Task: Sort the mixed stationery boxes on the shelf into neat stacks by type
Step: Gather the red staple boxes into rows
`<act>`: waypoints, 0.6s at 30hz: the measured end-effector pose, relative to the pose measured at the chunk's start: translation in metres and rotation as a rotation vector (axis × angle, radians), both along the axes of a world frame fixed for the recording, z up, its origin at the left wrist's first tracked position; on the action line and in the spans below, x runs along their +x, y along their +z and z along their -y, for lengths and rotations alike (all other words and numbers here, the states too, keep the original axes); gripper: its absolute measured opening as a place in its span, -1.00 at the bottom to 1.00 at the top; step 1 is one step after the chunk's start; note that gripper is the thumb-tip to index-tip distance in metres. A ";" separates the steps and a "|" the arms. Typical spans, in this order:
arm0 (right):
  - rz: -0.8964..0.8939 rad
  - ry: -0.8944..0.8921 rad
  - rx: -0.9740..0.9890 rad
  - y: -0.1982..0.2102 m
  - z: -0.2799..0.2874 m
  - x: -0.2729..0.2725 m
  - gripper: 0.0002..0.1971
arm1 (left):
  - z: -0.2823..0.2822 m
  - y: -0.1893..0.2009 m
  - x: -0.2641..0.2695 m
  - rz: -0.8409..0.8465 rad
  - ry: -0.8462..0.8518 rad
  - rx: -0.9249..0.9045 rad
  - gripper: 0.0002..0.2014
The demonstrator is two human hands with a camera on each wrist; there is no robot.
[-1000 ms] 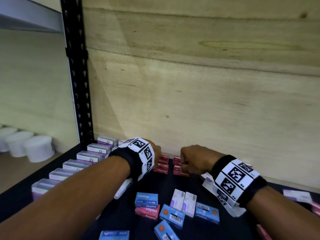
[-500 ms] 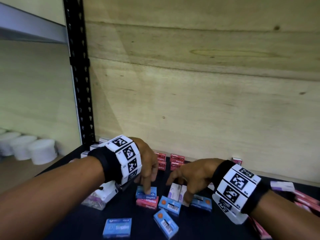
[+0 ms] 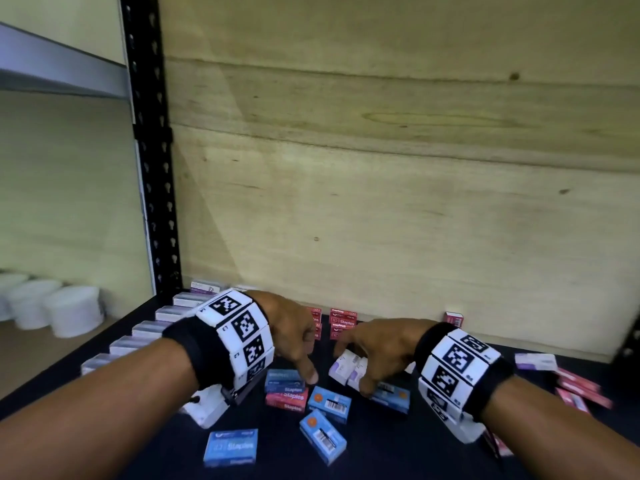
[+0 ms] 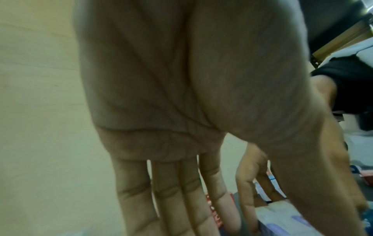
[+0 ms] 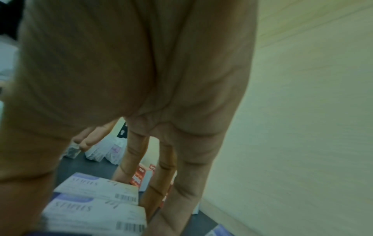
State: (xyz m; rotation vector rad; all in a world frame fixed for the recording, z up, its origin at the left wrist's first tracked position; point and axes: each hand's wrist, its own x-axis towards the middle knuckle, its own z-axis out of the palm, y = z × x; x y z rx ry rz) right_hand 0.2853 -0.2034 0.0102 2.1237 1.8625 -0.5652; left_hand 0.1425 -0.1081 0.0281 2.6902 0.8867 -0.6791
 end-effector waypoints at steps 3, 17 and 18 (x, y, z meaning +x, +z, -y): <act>-0.047 -0.029 0.047 0.001 0.005 0.008 -0.30 | 0.010 -0.003 0.008 0.065 -0.004 0.014 -0.44; -0.216 -0.108 0.199 -0.005 0.014 0.030 -0.32 | -0.002 -0.017 0.035 0.241 0.165 -0.353 -0.76; -0.218 -0.107 0.205 -0.006 0.014 0.031 -0.33 | -0.002 -0.018 0.036 0.241 0.175 -0.359 -0.77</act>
